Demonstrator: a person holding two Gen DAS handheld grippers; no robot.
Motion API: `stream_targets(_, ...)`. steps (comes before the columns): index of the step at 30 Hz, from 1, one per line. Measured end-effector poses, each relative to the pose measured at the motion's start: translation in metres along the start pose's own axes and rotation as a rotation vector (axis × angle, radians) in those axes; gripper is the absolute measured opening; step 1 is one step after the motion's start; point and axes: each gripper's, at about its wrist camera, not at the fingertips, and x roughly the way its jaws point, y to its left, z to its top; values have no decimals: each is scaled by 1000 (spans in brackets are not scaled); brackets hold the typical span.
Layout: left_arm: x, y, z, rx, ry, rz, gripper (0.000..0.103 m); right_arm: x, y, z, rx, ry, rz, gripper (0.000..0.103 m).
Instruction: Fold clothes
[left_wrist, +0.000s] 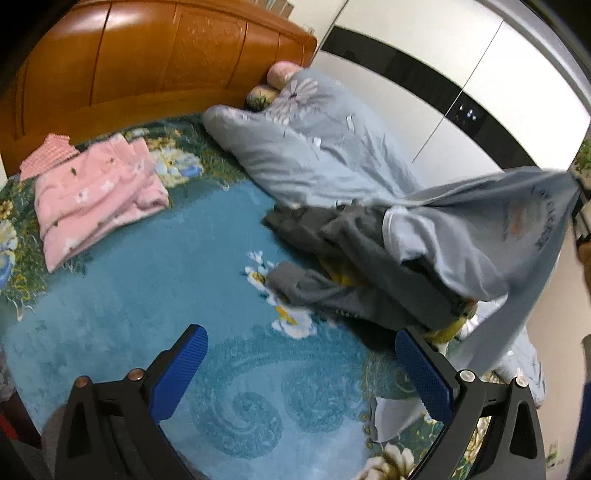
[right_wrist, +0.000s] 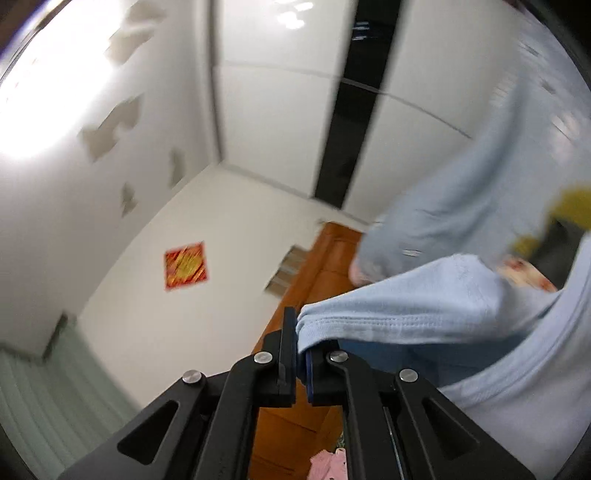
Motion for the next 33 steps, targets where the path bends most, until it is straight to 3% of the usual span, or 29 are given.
stream_targets(4,-21,7,6,-25,-48,-32,103,-8,82,-6,-166,17,115,4)
stream_targets(7,-35,10,7,-25,-77,-46,103,-30,135,-20,-289,61,149,4)
stream_targets(10,-48,15,6,-30,-97,-71,103,-57,171,-31,-412,80,145,4)
stream_targets(13,-56,18,6,-40,-102,-101,103,-97,200,-38,-532,48,71,4)
stream_targets(18,-63,12,2,-22,-95,-143,103,-125,217,-38,-586,73,6,4)
stream_targets(22,-62,4,-3,4,-75,-157,103,-108,204,-56,-565,159,-26,4)
stream_targets(26,-63,16,-3,-29,-71,-147,103,-66,147,-100,-480,312,-59,4)
stream_targets(29,-68,36,2,-81,-94,-99,103,-14,83,-157,-372,460,-105,4)
stream_targets(33,-68,59,5,-128,-96,-36,103,35,-19,-245,-214,629,-286,4)
